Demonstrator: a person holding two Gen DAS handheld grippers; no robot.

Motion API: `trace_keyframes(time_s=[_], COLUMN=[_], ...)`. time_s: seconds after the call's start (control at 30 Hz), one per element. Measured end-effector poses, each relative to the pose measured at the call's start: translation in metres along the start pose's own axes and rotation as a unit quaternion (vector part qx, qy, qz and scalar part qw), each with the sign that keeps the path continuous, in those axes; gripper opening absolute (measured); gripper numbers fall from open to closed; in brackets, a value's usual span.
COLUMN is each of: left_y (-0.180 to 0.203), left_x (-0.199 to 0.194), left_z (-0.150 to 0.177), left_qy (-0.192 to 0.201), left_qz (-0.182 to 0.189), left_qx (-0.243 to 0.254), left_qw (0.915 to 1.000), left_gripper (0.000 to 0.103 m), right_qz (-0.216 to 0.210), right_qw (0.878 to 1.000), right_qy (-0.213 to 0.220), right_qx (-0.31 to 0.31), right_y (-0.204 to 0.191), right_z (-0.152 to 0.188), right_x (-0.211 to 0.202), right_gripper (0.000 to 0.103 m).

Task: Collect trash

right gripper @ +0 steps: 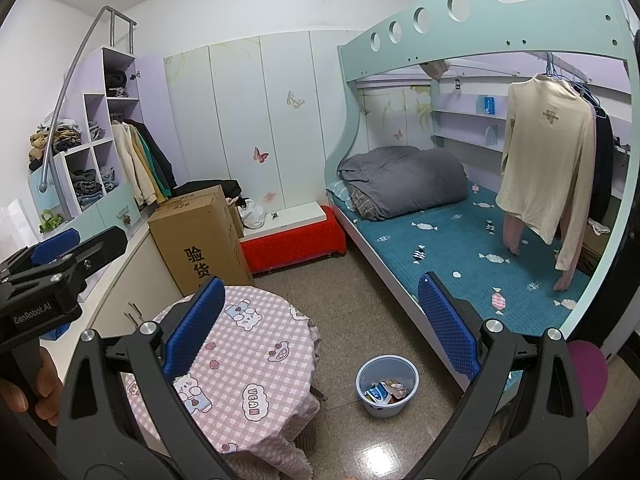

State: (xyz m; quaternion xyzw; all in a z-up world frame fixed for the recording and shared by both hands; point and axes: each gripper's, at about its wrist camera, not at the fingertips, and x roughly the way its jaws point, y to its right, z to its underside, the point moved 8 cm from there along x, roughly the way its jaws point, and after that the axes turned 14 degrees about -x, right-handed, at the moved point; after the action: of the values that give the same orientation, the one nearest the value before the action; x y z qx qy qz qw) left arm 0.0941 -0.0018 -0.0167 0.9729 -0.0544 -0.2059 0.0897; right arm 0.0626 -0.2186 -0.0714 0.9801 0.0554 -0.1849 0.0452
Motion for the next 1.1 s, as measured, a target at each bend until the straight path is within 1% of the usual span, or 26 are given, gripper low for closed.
trace_keyframes(time_s=[0.33,1.1], left_y=[-0.005,-0.021], left_x=[0.002,-0.001], left_z=[0.002,-0.002], left_qy=[0.0,0.004], left_qz=[-0.001,-0.011], left_qx=[0.001,0.0], left_qw=[1.0,0.9999], left_gripper=[0.097,0.097], right_qz=[0.0,-0.018], right_qw=[1.0,1.0], right_qy=[-0.001,-0.008], right_qx=[0.0,-0.003], right_y=[0.0,-0.009], right_z=[-0.001,-0.005], right_x=[0.0,0.016], right_gripper=[0.095,0.095])
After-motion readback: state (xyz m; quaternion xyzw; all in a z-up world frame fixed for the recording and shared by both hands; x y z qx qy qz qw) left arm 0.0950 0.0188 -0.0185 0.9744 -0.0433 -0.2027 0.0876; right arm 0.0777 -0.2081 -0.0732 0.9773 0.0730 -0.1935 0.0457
